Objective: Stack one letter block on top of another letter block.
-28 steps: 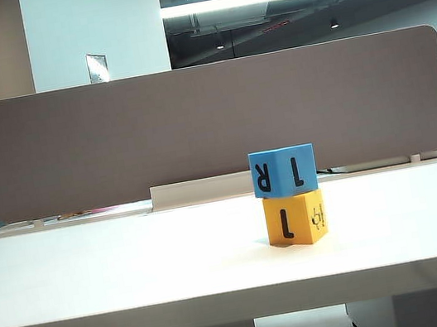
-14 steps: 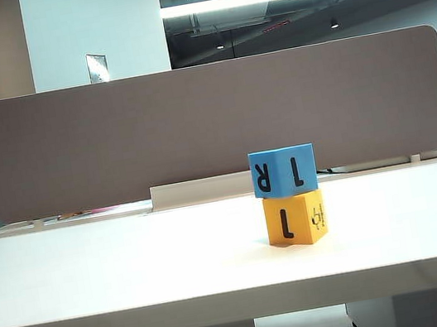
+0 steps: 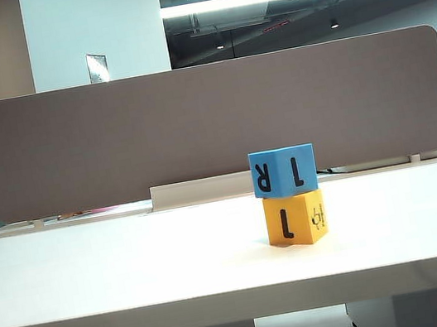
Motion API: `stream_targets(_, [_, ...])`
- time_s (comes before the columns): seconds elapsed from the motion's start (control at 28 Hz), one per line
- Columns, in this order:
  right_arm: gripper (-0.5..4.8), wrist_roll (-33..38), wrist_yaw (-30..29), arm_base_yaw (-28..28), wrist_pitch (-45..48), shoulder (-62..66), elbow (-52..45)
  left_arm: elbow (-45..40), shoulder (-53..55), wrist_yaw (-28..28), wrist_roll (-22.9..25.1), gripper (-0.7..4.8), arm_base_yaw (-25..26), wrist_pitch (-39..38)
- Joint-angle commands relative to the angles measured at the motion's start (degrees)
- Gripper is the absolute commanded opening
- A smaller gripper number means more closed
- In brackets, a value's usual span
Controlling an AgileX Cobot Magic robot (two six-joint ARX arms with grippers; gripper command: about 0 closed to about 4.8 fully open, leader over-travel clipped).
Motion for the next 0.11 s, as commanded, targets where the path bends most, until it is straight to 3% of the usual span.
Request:
stream_targets(0.04, [-0.01, -0.2, 0.2, 0.04, 0.74, -0.11, -0.2, 0.17, 0.04, 0.24, -0.13, -0.06, 0.09, 0.55])
stream_targets(0.11, [-0.01, -0.2, 0.2, 0.04, 0.74, -0.11, -0.2, 0.17, 0.04, 0.24, -0.13, -0.06, 0.09, 0.57])
